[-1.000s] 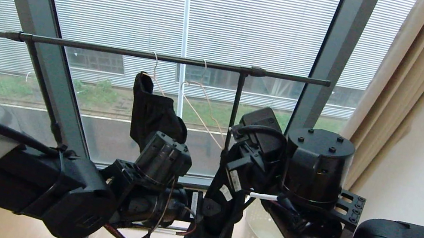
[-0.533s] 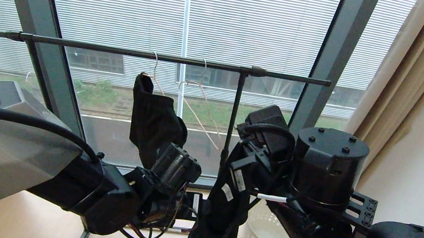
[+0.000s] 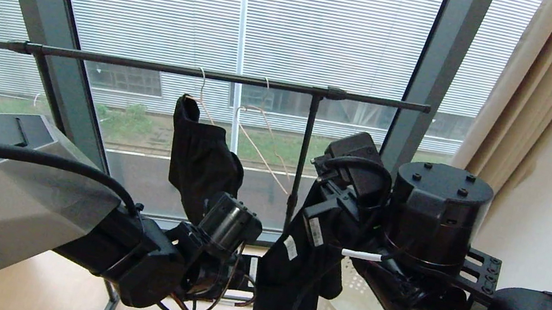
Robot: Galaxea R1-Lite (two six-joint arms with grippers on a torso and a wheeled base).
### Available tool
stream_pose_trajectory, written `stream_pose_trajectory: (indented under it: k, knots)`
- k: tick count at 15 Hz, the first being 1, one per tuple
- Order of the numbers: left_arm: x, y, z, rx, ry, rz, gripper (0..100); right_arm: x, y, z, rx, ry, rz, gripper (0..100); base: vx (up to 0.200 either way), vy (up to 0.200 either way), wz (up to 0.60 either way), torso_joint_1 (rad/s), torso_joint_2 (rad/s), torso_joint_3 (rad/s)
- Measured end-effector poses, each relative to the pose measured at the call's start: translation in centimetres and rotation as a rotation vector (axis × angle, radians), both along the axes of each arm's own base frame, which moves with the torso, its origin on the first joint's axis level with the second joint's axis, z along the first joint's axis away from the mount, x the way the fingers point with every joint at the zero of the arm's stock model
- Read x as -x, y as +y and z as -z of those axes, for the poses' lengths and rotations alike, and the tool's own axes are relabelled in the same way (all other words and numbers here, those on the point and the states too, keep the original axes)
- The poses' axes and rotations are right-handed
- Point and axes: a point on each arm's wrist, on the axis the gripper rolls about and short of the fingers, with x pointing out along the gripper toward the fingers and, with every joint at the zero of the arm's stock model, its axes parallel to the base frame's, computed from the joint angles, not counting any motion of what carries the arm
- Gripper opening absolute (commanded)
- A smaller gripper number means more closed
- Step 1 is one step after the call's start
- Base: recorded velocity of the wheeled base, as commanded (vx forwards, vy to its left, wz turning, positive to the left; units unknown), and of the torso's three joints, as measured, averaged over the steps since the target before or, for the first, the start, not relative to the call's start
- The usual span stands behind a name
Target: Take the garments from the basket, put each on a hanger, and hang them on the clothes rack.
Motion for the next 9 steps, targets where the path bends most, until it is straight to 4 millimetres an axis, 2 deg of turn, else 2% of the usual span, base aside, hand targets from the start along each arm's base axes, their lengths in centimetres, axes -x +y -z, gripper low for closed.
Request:
stream_pose_trajectory:
  k: [4,9]
  knots:
    - [0.1,0.3,-0.9,-0.019,-0.043,-0.036,0,-0.9,-1.0,-0.2,-0.003,-0.005,0.039,0,0.000,0.000,0.00,0.000,0.00,0.000]
    - [0.8,2.3,-5.2,-0.022,-0.092,-0.065,0,-2.9,-3.4,-0.8,0.011,-0.023,0.129,0,0.000,0.000,0.00,0.000,0.00,0.000]
